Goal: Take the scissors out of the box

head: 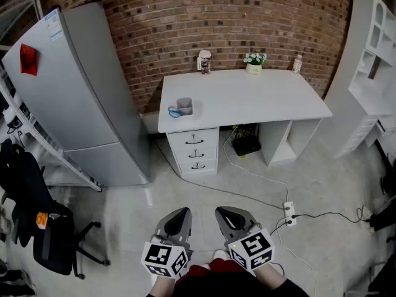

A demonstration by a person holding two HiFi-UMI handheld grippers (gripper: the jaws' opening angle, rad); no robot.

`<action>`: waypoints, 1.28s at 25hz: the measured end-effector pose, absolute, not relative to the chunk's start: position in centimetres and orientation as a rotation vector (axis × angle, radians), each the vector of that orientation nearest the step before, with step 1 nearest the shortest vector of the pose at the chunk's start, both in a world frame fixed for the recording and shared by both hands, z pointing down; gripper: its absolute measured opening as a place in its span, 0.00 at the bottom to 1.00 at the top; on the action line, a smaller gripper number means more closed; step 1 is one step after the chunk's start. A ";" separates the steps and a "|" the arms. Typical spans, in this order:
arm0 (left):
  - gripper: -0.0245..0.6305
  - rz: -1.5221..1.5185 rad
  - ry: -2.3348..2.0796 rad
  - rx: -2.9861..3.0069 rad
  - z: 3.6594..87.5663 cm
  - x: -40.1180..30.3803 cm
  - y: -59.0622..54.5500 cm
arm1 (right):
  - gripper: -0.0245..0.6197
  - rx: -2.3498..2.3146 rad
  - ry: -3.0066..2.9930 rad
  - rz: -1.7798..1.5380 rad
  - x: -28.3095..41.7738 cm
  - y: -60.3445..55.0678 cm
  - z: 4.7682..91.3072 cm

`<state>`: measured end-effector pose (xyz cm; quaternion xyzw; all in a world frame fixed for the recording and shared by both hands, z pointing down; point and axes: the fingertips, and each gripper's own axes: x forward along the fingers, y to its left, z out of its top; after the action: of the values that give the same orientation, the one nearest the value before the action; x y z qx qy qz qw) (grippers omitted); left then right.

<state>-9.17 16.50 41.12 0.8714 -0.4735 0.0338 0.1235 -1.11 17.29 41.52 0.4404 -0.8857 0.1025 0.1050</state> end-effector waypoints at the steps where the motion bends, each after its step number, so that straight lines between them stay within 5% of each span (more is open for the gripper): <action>1: 0.04 0.100 -1.380 2.542 41.2 -9.1 16.2 | 0.05 1.296 -2.612 0.301 -1.1 16.9 41.6; 32: 0.04 0.117 -1.625 2.401 41.5 -10.0 9.0 | 0.05 1.259 -2.667 0.337 2.6 9.8 41.9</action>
<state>-9.98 9.03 41.53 0.8216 -0.5559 0.0402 0.1198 2.62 9.79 41.90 0.4225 -0.8951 0.1131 0.0867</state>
